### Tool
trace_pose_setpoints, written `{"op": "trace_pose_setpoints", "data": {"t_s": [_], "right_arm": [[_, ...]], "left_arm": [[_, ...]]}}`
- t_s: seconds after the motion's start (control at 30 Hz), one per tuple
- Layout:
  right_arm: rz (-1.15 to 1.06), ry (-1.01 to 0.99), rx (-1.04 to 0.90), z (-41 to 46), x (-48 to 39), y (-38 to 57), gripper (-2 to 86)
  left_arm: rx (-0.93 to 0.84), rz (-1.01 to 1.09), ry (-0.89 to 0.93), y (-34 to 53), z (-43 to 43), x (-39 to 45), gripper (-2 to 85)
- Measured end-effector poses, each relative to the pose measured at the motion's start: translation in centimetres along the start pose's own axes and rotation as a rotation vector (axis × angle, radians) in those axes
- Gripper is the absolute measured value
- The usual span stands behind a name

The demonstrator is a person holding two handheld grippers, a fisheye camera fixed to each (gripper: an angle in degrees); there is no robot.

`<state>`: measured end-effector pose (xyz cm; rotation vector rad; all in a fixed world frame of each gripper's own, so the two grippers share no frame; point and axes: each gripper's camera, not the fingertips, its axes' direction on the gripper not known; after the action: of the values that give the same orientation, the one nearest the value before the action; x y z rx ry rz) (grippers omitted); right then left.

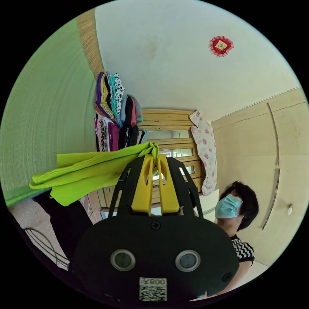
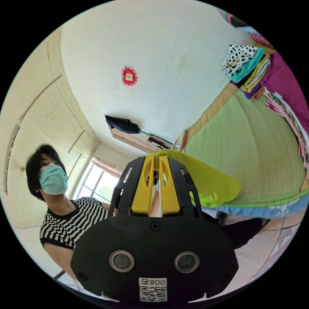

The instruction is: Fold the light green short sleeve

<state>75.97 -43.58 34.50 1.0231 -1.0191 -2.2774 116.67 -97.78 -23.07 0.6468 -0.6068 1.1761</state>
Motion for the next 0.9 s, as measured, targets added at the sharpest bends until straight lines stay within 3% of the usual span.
{"op": "trace_pose_setpoints", "data": {"t_s": [0.13,0.3,0.47,0.6,0.77,0.9], "right_arm": [[0.001,0.058,-0.012,0.1,5.1,-10.2,2.0],[-0.018,0.12,-0.053,2.0,12.6,-30.5,1.9],[-0.08,0.093,-0.019,2.1,14.1,-50.0,1.9],[-0.161,0.121,0.025,-1.0,12.7,-62.5,2.0],[-0.196,0.228,0.027,-7.1,15.2,-69.0,2.1],[-0.023,0.309,0.009,-12.8,25.9,-69.4,2.1]], "left_arm": [[-0.004,0.002,0.035,-12.1,5.2,0.2,2.4],[0.021,0.06,0.002,-27.6,11.5,3.2,2.3],[0.035,0.251,-0.082,-44.0,20.9,13.2,2.4],[0.043,0.381,-0.108,-52.1,27.8,19.7,2.4],[-0.033,0.439,-0.126,-59.2,38.3,21.7,2.4],[-0.116,0.33,-0.218,-61.4,44.3,16.7,2.4]]}}
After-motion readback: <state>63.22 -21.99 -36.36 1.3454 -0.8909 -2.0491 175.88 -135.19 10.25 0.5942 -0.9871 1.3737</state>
